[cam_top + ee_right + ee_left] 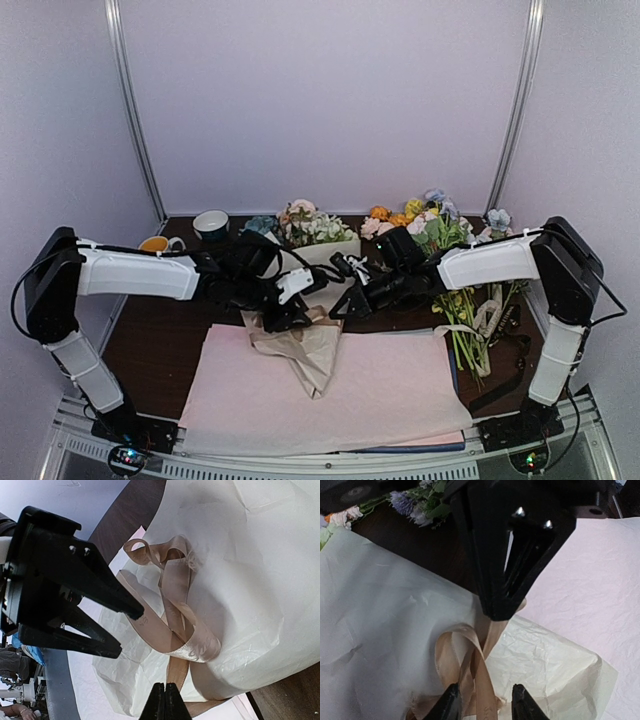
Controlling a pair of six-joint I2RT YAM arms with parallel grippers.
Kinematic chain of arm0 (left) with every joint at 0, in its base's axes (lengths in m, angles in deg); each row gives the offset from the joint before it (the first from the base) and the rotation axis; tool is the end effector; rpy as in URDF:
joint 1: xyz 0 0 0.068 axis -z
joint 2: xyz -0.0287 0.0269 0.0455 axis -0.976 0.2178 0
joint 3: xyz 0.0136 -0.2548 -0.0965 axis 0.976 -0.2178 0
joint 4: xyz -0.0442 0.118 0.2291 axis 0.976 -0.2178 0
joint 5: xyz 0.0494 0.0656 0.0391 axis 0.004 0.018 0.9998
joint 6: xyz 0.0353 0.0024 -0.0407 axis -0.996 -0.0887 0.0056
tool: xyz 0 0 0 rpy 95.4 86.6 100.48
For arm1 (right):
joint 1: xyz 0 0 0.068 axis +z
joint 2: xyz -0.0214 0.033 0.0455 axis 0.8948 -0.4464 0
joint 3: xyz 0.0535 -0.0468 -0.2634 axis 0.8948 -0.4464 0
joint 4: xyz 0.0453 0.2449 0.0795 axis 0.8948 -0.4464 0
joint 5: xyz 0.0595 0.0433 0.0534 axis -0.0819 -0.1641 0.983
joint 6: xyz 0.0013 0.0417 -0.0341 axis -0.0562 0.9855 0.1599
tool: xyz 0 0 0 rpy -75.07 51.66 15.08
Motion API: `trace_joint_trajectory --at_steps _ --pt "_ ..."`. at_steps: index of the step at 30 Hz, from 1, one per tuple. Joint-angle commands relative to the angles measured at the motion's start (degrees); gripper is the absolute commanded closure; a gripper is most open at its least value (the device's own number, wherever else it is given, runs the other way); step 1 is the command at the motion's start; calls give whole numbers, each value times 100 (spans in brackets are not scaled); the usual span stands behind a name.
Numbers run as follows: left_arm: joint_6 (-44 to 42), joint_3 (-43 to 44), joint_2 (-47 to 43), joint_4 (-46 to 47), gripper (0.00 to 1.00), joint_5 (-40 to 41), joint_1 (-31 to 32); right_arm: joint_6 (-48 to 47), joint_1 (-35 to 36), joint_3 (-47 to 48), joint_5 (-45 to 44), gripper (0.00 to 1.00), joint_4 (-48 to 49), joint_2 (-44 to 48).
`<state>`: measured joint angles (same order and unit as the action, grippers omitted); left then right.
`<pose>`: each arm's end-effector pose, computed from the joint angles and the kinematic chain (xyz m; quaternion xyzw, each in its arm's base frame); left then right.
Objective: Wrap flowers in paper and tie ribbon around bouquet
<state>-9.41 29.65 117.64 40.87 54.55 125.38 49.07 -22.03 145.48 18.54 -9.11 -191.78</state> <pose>0.2284 -0.2695 0.1980 0.5210 0.7638 -0.2415 0.2947 0.2700 0.2738 0.1806 -0.3317 0.7914 0.4984 0.1236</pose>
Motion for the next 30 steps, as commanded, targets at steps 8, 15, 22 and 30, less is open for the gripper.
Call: trace_joint_trajectory --at_steps 8,15,22,30 --pt "-245 297 195 266 50 115 277 72 -30 91 100 100 197 187" --pt "-211 388 514 730 47 166 301 272 -66 105 130 100 436 180" --pt "-119 397 817 875 59 109 300 397 -134 85 58 100 574 179" --pt "-36 408 790 769 92 -208 295 593 -247 196 -38 100 825 78"
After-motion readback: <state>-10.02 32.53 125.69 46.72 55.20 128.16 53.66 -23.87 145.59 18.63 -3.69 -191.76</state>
